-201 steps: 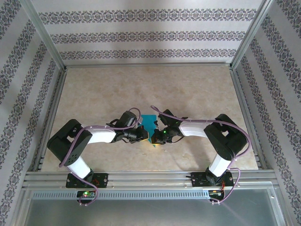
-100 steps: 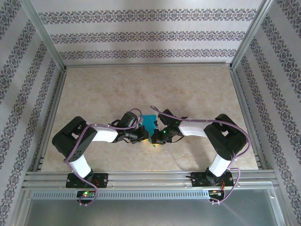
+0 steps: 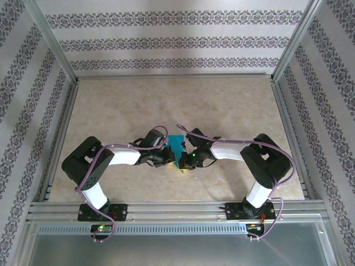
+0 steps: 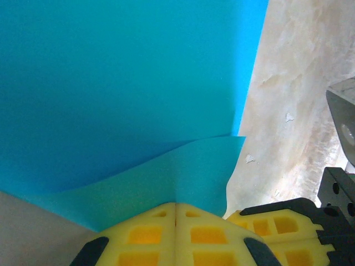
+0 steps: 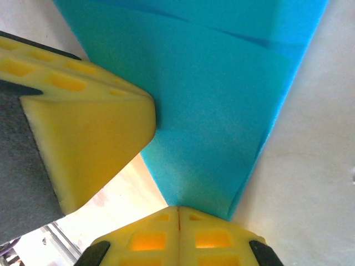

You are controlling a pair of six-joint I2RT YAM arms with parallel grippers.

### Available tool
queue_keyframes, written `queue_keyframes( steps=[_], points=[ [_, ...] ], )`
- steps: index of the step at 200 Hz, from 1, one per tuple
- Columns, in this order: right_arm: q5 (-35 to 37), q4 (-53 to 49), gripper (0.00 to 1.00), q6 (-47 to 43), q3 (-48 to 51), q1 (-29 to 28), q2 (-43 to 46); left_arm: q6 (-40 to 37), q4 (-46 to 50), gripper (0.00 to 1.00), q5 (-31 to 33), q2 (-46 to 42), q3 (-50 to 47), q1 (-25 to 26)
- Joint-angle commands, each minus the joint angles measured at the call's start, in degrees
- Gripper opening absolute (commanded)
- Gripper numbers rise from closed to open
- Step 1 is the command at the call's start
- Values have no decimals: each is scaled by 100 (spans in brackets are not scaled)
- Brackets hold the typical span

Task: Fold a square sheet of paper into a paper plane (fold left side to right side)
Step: Third fold the triangle at the center of the table.

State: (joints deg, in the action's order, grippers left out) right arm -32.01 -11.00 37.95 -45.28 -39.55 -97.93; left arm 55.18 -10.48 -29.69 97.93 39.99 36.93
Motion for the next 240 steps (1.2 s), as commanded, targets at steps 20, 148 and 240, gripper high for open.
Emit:
queue_keyframes(
  steps=[20,148,240],
  points=[
    [966,-833,0,-130,177,7,-279,-58,-50,0,342,231,-139,62],
    [996,-929,0,-148,168,-18,-288,-456,-134,0,385,262,-169,-597],
    [1008,-943,0,-139,142,-29,-272,-1123,391,0,420,156,-16,-1315]
  ],
)
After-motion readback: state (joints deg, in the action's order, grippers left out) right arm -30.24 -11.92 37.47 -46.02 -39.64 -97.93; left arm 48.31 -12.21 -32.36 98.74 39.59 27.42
